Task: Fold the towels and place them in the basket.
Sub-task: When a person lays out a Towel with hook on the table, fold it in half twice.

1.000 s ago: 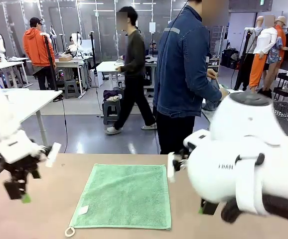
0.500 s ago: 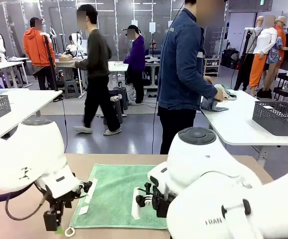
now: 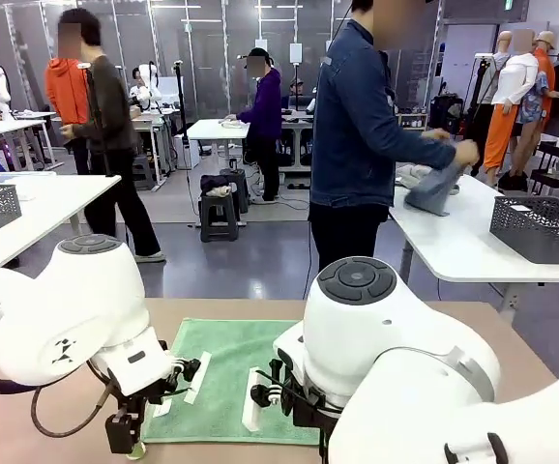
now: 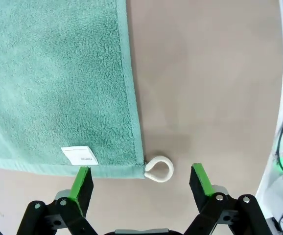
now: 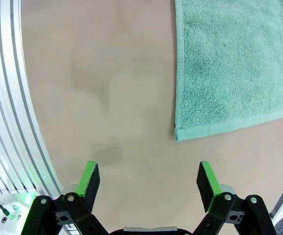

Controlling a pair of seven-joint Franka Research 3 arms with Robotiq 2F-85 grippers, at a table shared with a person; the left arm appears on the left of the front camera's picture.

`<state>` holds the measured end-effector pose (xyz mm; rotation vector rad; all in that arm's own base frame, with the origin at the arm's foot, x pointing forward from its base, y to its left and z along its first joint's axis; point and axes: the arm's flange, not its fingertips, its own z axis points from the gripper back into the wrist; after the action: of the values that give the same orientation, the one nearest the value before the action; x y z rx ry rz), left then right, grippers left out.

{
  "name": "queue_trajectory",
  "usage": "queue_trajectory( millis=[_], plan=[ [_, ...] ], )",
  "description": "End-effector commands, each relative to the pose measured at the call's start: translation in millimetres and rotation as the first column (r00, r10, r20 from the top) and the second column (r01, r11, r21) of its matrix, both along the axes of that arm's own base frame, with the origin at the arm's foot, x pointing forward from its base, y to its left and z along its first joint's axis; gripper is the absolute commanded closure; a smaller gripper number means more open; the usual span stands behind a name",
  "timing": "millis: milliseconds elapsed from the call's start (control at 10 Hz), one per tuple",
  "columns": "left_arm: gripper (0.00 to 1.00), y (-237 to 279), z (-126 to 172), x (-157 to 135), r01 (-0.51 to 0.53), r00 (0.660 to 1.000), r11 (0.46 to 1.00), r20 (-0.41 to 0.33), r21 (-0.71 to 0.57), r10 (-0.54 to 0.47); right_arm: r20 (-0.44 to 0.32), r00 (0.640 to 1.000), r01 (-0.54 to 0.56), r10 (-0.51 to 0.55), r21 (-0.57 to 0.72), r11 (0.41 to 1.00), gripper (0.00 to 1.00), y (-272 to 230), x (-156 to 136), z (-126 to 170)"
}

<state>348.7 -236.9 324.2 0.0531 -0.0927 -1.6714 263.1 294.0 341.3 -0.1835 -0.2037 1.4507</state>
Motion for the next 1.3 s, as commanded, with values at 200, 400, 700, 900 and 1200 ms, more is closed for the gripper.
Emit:
queue_trajectory(
  millis=[200,400,700,900,1200],
  plan=[
    [0.0,0,-2,0,0.001,1.0,1.0,-0.005,0.002,-0.001,0.0,1.0,0.0,0.0,0.0,1.0,0.0,0,0,0],
    [0.0,1,-2,-1,-0.042,0.999,0.999,0.008,0.03,0.042,-0.021,0.999,0.032,-0.032,-0.009,0.999,0.0,-3,4,-9],
    [0.0,6,3,0,-0.088,0.996,0.996,-0.006,0.014,0.088,-0.098,0.995,-0.033,0.037,0.039,0.999,0.0,-7,20,-13],
    [0.0,11,0,3,-0.098,0.995,0.995,-0.028,-0.012,0.098,-0.109,0.993,-0.038,0.042,0.042,0.998,0.0,-9,27,-18],
    [0.0,16,-7,7,-0.107,0.994,0.994,-0.042,-0.018,0.106,-0.107,0.993,-0.044,0.049,0.053,0.998,0.0,-7,33,-24]
  ],
)
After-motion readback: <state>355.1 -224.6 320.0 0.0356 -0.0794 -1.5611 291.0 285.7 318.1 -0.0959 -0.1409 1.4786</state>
